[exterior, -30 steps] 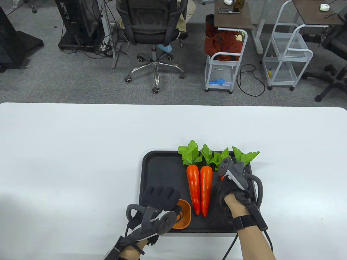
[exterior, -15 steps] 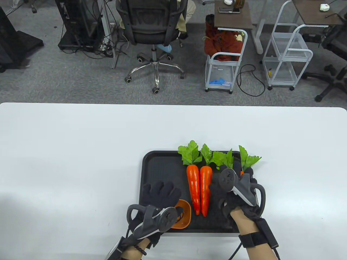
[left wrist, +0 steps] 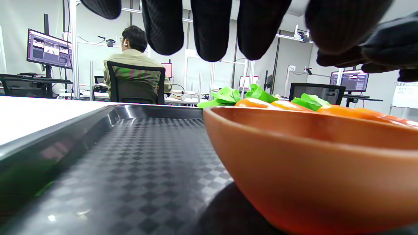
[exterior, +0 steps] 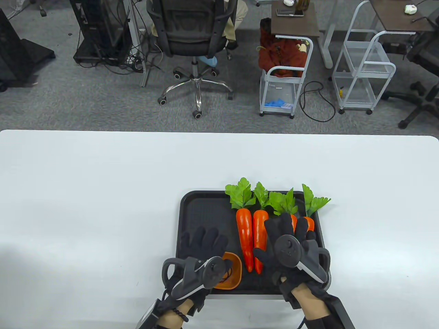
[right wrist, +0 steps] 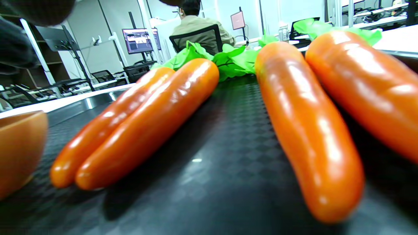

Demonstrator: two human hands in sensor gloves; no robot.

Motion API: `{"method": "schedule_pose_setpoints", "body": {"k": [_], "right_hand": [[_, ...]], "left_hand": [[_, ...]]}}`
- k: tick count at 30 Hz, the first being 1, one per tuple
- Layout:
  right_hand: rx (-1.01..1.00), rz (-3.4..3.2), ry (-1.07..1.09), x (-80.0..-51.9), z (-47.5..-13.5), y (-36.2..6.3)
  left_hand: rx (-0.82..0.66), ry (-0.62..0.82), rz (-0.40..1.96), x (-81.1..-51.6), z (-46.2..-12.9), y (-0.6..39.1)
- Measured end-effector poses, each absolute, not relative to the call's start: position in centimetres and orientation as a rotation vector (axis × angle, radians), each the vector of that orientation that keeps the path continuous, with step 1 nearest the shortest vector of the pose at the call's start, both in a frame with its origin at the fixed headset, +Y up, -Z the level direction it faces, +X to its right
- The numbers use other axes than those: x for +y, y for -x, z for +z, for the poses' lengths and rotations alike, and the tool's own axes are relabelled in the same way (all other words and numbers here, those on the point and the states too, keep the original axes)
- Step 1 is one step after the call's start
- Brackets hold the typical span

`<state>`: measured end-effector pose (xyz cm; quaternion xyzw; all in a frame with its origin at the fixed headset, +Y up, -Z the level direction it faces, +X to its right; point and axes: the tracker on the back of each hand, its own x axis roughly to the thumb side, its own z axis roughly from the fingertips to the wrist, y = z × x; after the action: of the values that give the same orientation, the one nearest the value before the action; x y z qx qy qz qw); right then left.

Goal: Pinch and pull to detach rubber bands

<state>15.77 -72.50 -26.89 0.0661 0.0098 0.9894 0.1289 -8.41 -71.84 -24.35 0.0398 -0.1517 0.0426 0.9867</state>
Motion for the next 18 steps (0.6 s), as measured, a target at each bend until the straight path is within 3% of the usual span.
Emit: {"method": "schedule_pose_setpoints", "body": {"k": [18], "right_hand": [[-0.078, 2.803, -0.298, -74.0, -25.0, -15.9]], "left_hand": [[-0.284, -0.091, 0.100, -71.7, -24.2, 8.6]]}}
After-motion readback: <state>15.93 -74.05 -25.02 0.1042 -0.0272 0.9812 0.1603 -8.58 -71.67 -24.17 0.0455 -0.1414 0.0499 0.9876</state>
